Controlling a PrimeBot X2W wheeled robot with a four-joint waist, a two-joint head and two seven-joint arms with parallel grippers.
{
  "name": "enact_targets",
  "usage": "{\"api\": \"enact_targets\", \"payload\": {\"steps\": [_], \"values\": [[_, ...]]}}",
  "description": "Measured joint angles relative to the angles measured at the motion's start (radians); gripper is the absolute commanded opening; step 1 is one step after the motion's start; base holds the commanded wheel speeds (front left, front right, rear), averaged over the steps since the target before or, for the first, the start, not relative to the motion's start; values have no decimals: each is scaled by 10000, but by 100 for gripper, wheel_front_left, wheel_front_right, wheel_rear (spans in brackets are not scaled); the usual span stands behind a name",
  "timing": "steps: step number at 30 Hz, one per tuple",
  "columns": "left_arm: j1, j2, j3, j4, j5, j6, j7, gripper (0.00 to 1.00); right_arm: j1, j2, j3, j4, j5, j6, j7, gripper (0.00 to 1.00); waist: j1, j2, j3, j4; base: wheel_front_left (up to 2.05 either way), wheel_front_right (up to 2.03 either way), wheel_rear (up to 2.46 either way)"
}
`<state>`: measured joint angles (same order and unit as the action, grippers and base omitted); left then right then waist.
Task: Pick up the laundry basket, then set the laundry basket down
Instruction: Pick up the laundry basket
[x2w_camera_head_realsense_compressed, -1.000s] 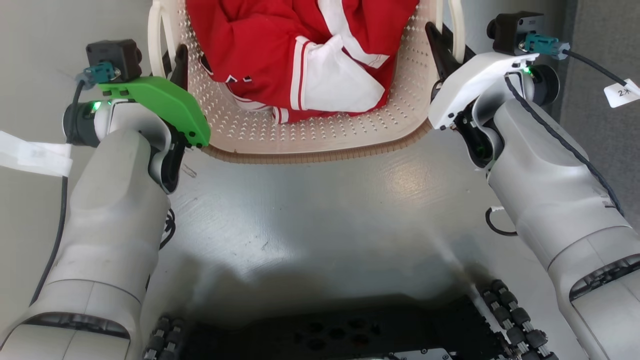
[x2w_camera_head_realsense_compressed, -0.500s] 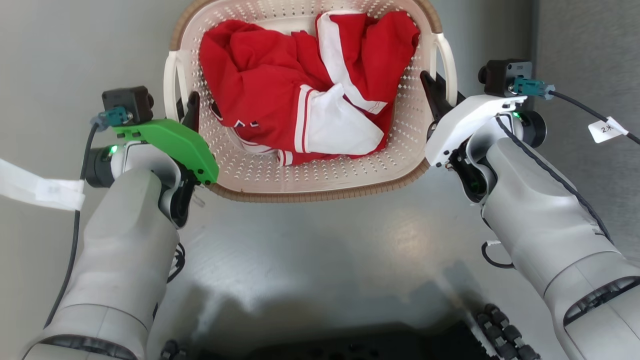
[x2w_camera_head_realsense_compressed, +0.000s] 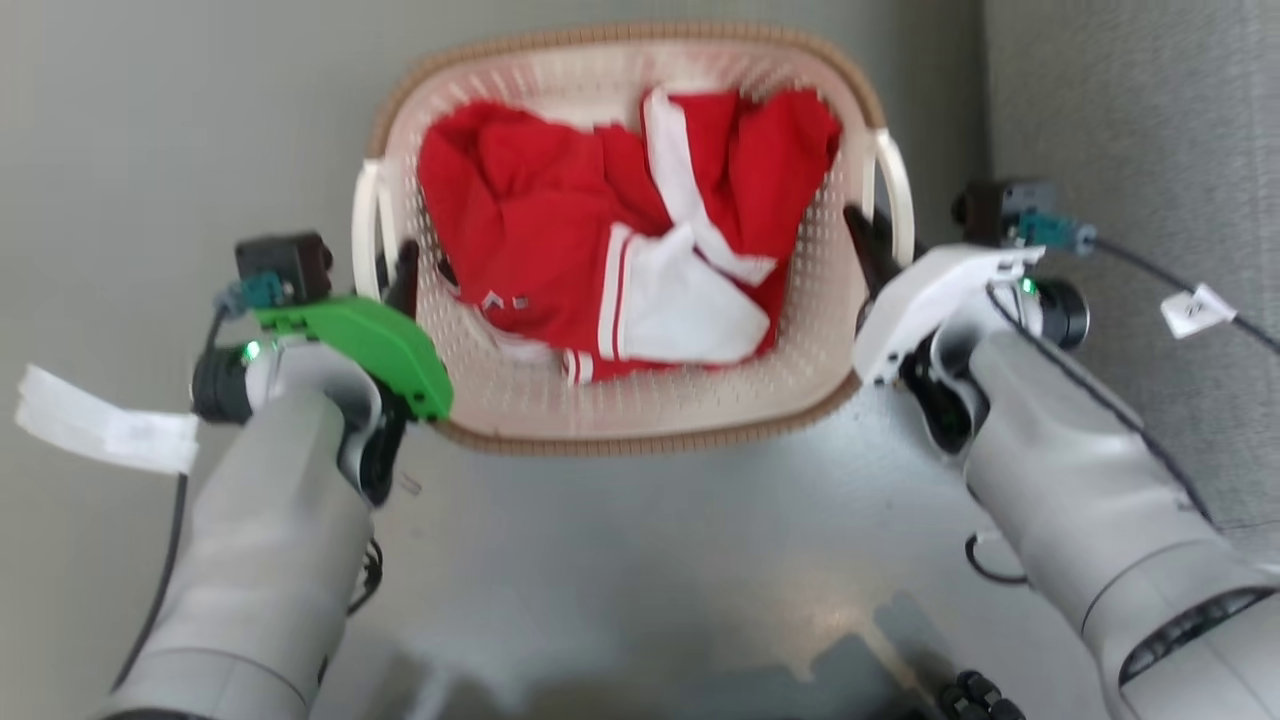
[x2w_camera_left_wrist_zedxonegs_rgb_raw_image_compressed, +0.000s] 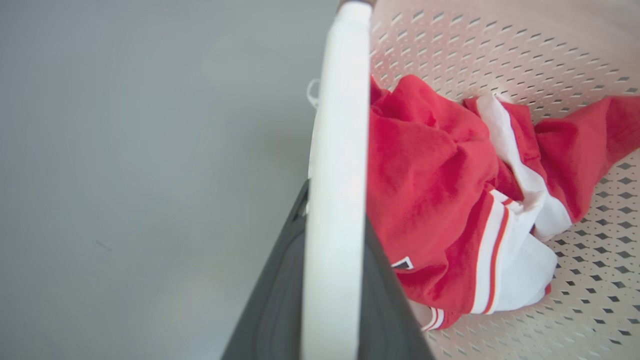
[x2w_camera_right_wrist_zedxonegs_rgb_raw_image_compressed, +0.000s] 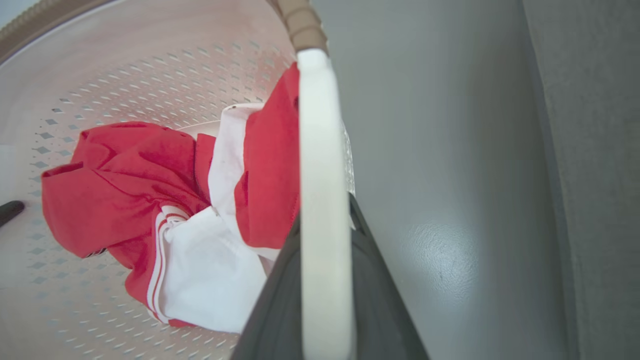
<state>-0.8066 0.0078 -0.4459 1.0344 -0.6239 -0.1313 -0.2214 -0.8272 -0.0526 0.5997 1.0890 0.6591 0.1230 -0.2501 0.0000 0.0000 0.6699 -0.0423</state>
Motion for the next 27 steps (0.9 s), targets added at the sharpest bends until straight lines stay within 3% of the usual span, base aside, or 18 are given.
{"api": "enact_targets", "payload": {"steps": [10, 27], "values": [[1151, -29, -439, 351, -656, -4, 109, 0, 1181, 138, 376, 205, 407, 0, 17, 0, 0, 0, -1279, -149, 0, 0, 0], [2333, -65, -1005, 738, -1616, -4, 1078, 0, 2319, 196, 1007, 497, 1206, 2, 1244, 0, -1, 0, -3463, -338, 0, 0, 0]]}}
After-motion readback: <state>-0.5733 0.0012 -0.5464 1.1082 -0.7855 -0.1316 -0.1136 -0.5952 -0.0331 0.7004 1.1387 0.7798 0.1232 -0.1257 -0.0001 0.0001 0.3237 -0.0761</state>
